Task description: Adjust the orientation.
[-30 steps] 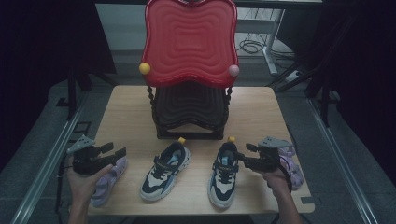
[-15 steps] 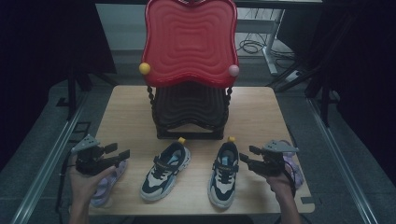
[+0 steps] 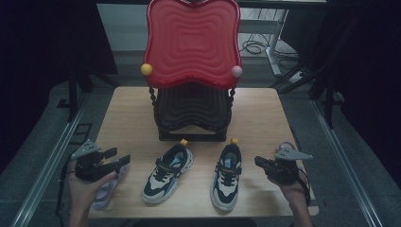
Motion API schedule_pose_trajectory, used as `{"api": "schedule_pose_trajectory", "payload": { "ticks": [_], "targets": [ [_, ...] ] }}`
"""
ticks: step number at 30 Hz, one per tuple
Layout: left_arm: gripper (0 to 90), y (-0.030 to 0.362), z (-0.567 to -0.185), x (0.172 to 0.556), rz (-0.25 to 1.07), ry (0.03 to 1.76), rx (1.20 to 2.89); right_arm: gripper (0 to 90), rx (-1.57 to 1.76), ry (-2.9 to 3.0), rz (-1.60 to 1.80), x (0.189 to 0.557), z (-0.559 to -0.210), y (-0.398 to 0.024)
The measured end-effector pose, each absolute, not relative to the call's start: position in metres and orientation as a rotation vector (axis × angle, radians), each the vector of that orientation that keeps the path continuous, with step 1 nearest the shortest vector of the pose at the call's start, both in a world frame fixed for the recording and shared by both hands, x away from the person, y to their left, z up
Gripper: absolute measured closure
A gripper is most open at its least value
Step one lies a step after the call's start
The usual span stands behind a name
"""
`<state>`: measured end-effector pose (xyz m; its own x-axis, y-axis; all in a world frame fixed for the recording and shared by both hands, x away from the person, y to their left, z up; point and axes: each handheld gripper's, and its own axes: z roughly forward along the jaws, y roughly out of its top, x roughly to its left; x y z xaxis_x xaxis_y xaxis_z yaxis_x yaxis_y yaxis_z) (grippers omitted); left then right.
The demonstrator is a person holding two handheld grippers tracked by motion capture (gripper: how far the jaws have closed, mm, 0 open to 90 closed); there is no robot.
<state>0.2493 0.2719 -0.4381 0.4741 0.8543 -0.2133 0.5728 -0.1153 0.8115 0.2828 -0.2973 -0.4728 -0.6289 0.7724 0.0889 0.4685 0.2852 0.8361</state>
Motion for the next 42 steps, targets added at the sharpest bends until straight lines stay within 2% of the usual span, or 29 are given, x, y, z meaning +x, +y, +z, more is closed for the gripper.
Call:
{"api": "schedule_pose_trajectory", "payload": {
  "ticks": [11, 25, 30, 33, 42],
  "targets": [
    [35.6, 0.270, -0.438, 0.241, 0.426, 1.221, 1.795, 88.9, 1.120, 2.210, 1.264, 0.283, -0.466, -0.319],
    [35.5, 0.267, -0.446, 0.243, 0.398, 1.228, 1.818, 89.2, 1.188, 2.150, 1.254, 0.281, -0.463, -0.353],
    [35.4, 0.268, -0.445, 0.242, 0.401, 1.234, 1.819, 89.3, 1.225, 2.123, 1.253, 0.275, -0.462, -0.371],
    [35.4, 0.269, -0.445, 0.242, 0.353, 1.207, 1.803, 89.3, 1.261, 2.107, 1.248, 0.269, -0.466, -0.385],
    [35.0, 0.265, -0.450, 0.247, 0.372, 1.229, 1.841, 89.3, 1.339, 2.043, 1.191, 0.257, -0.474, -0.416]
  ]
}}
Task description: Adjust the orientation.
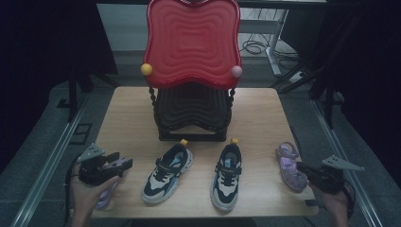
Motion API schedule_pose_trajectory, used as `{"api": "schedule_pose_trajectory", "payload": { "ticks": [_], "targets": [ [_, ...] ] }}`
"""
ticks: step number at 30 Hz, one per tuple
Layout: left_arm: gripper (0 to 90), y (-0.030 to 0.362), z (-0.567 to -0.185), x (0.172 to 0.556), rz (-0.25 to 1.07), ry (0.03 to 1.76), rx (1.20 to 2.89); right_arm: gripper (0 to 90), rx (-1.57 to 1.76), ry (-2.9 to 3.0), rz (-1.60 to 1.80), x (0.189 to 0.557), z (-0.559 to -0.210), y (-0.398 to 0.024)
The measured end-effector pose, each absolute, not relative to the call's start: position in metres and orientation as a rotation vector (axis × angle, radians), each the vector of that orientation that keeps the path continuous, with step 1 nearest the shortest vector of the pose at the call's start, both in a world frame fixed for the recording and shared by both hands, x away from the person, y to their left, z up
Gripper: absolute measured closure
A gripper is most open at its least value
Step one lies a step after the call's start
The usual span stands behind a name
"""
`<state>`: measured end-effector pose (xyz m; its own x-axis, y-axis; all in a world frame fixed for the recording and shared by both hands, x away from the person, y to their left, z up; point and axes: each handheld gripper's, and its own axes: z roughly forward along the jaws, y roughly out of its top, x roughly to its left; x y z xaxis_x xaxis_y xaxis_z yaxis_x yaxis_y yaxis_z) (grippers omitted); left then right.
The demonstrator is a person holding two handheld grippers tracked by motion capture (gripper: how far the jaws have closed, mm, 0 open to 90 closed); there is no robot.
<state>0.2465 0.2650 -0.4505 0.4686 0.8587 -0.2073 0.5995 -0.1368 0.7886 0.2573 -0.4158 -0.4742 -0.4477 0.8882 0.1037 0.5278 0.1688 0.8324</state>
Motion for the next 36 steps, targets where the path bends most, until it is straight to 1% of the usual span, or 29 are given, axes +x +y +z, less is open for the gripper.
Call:
{"api": "schedule_pose_trajectory", "payload": {
  "ticks": [9, 18, 30, 36],
  "targets": [
    [34.6, 0.266, -0.452, 0.246, 0.370, 1.239, 1.838, 89.4, 1.425, 2.015, 1.119, 0.252, -0.486, -0.439],
    [34.5, 0.269, -0.451, 0.240, 0.374, 1.247, 1.834, 89.4, 1.447, 2.020, 1.092, 0.249, -0.492, -0.449],
    [33.7, 0.267, -0.452, 0.240, 0.365, 1.234, 1.841, 89.4, 1.467, 2.024, 1.035, 0.249, -0.499, -0.455],
    [33.5, 0.269, -0.450, 0.237, 0.371, 1.236, 1.834, 89.5, 1.433, 2.074, 1.021, 0.253, -0.501, -0.443]
  ]
}}
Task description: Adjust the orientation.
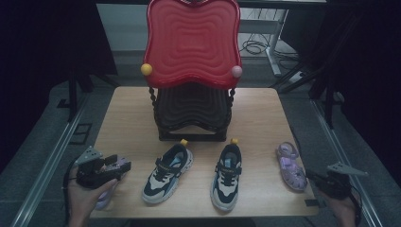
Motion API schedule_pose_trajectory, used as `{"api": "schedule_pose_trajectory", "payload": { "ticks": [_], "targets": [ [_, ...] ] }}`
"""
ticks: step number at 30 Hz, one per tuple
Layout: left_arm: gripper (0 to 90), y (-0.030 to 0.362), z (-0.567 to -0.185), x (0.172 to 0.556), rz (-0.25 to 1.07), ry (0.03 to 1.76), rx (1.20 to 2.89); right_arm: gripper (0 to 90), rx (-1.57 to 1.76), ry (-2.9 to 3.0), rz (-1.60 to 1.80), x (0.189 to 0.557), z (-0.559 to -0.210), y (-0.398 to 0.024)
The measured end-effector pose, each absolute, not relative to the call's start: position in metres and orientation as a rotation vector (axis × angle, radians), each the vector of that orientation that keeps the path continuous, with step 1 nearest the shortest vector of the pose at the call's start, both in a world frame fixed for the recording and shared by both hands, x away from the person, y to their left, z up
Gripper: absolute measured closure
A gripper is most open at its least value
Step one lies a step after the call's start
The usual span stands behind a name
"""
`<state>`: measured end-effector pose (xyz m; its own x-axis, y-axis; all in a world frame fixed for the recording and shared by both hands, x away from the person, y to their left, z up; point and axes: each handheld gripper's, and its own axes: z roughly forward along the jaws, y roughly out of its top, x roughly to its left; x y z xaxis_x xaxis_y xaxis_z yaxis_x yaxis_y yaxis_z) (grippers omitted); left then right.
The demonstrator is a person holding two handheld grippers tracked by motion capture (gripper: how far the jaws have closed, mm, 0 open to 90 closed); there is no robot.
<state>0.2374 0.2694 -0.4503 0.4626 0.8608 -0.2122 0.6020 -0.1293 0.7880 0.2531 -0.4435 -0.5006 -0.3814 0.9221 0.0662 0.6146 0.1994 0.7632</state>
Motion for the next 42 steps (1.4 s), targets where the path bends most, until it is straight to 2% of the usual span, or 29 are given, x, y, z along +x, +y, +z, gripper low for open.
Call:
{"api": "schedule_pose_trajectory", "payload": {
  "ticks": [9, 19, 28, 42],
  "targets": [
    [32.9, 0.270, -0.451, 0.237, 0.359, 1.249, 1.842, 89.5, 1.432, 2.091, 1.051, 0.249, -0.502, -0.439],
    [32.4, 0.272, -0.452, 0.236, 0.354, 1.254, 1.852, 89.5, 1.347, 2.173, 1.040, 0.247, -0.501, -0.412],
    [32.2, 0.272, -0.454, 0.237, 0.337, 1.262, 1.868, 89.4, 1.262, 2.209, 0.983, 0.254, -0.501, -0.385],
    [31.8, 0.271, -0.457, 0.239, 0.330, 1.265, 1.880, 89.4, 1.239, 2.229, 0.952, 0.267, -0.508, -0.365]
  ]
}}
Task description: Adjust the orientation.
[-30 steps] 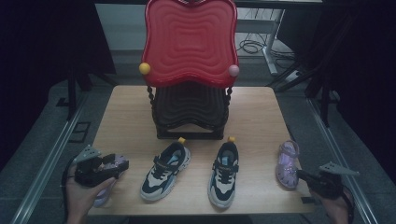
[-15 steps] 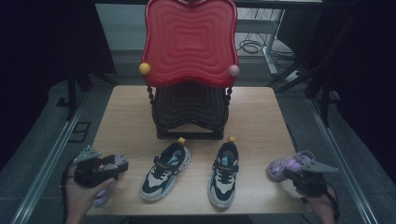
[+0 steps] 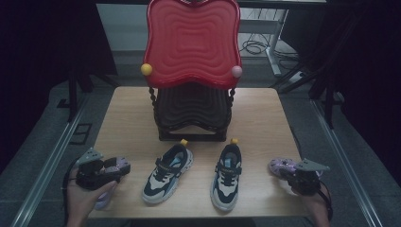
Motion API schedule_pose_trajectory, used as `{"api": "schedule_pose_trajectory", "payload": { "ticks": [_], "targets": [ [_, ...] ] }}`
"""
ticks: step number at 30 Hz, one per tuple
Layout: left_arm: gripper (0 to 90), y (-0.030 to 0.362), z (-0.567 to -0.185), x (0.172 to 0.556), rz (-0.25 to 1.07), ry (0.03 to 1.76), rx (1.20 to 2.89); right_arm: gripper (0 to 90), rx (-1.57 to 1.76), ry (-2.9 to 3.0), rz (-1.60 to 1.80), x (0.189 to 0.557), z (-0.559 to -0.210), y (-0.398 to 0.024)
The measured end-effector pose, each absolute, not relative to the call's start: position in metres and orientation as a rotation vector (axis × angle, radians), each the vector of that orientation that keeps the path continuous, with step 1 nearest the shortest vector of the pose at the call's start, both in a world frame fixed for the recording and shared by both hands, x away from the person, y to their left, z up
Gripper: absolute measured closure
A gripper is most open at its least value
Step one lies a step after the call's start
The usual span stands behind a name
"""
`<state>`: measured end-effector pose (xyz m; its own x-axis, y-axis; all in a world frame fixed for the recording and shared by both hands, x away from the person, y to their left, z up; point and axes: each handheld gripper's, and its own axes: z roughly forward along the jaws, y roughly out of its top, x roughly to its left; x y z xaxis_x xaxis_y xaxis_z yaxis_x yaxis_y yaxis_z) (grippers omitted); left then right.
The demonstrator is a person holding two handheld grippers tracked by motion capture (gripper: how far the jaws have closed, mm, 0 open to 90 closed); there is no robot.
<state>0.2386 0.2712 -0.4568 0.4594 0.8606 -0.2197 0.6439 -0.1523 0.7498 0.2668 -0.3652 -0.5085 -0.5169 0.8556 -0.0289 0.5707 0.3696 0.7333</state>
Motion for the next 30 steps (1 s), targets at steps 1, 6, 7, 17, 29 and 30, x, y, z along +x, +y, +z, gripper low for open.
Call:
{"api": "schedule_pose_trajectory", "payload": {
  "ticks": [1, 6, 7, 17, 29, 30],
  "targets": [
    [31.8, 0.271, -0.457, 0.239, 0.329, 1.264, 1.881, 89.4, 1.239, 2.230, 0.946, 0.267, -0.508, -0.364],
    [31.8, 0.272, -0.456, 0.238, 0.328, 1.263, 1.881, 89.4, 1.217, 2.221, 0.986, 0.264, -0.501, -0.364],
    [31.8, 0.272, -0.456, 0.238, 0.328, 1.263, 1.881, 89.4, 1.208, 2.218, 0.999, 0.263, -0.499, -0.365],
    [32.1, 0.275, -0.456, 0.238, 0.353, 1.285, 1.856, 89.4, 1.258, 2.077, 1.091, 0.260, -0.475, -0.405],
    [32.0, 0.273, -0.455, 0.237, 0.343, 1.279, 1.871, 89.4, 1.351, 1.951, 1.094, 0.256, -0.471, -0.446],
    [31.9, 0.273, -0.456, 0.237, 0.343, 1.280, 1.872, 89.4, 1.362, 1.939, 1.096, 0.256, -0.471, -0.450]
  ]
}}
